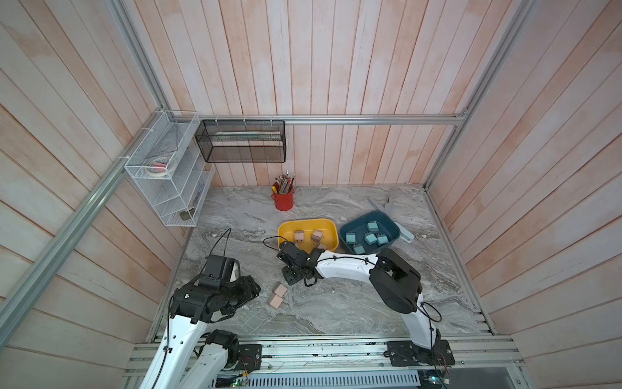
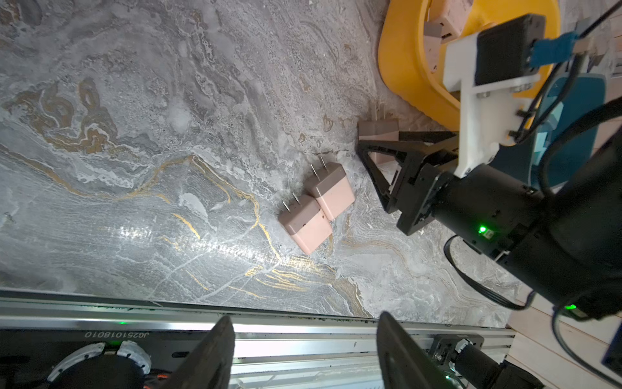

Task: Place the plugs by color into the storage box
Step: Pick up the plug from the center of the board, then place the plug in the storage box.

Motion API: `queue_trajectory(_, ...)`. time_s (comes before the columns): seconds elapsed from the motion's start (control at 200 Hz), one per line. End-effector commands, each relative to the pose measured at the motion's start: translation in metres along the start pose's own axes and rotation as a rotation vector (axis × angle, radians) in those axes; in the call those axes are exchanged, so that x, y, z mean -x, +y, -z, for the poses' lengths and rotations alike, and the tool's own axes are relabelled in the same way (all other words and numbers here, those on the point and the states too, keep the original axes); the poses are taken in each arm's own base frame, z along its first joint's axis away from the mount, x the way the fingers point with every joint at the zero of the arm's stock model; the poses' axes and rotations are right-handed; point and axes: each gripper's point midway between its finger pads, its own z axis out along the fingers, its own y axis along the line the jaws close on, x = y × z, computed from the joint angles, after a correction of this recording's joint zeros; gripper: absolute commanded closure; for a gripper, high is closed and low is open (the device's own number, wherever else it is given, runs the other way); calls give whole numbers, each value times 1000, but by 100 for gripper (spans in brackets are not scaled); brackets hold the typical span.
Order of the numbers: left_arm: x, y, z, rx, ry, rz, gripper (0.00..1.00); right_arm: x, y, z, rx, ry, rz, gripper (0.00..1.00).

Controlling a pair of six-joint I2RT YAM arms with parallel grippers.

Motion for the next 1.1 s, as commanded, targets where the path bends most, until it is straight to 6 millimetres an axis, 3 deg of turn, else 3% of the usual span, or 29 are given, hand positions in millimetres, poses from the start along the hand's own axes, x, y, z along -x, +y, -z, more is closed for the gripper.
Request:
queue_trajectory(0.0, 3, -4, -3, -23, -3, -6, 31, 20, 11, 32, 47, -33, 21, 60)
queue_trajectory(0.215, 6, -7, -4, -30, -8, -4, 31, 68, 6, 93, 67, -125, 24, 61)
queue_trajectory(0.325, 8, -8, -6, -32, -10, -4, 31, 90, -11, 114, 69, -164, -15, 61)
queue_trajectory(0.45, 9, -9, -9, -32, -10, -4, 31, 109, -41, 121, 41, -214, -61, 61)
queue_trajectory(0.585, 10, -8, -10, -26, -8, -4, 31, 117, -76, 106, 29, -205, -116, 61)
queue_trajectory(0.7, 10, -7, -11, -19, -3, -8, 31, 114, -90, 82, 49, -167, -131, 61)
queue_trajectory(1.095, 9, -5, -15, 5, 24, -12, 31, 81, -97, 15, 80, -52, -165, 60)
